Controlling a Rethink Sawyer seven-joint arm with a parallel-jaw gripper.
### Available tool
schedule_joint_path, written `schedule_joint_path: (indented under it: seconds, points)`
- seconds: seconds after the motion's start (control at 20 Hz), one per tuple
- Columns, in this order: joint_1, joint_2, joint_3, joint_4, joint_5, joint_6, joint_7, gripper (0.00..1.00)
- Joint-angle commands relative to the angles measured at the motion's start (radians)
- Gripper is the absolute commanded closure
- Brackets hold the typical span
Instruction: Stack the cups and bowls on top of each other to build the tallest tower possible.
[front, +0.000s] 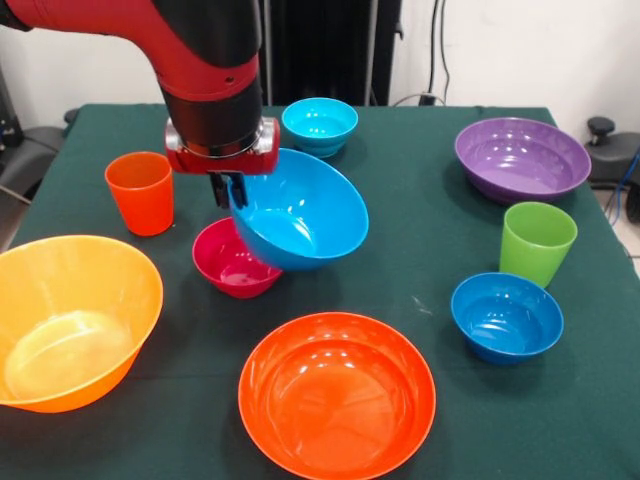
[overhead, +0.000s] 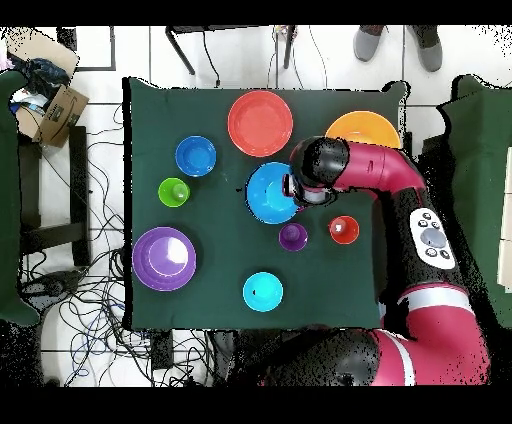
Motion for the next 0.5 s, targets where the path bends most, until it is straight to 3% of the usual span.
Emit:
schedule_joint_path:
  seconds: [0.05,0.5]
  points:
    - [0.003,0.033,0.092,0.025,-0.11,-0.053,-0.264,1.0]
    - [-0.023,0.037,0.117,0.032,-0.126,-0.07,-0.264,1.0]
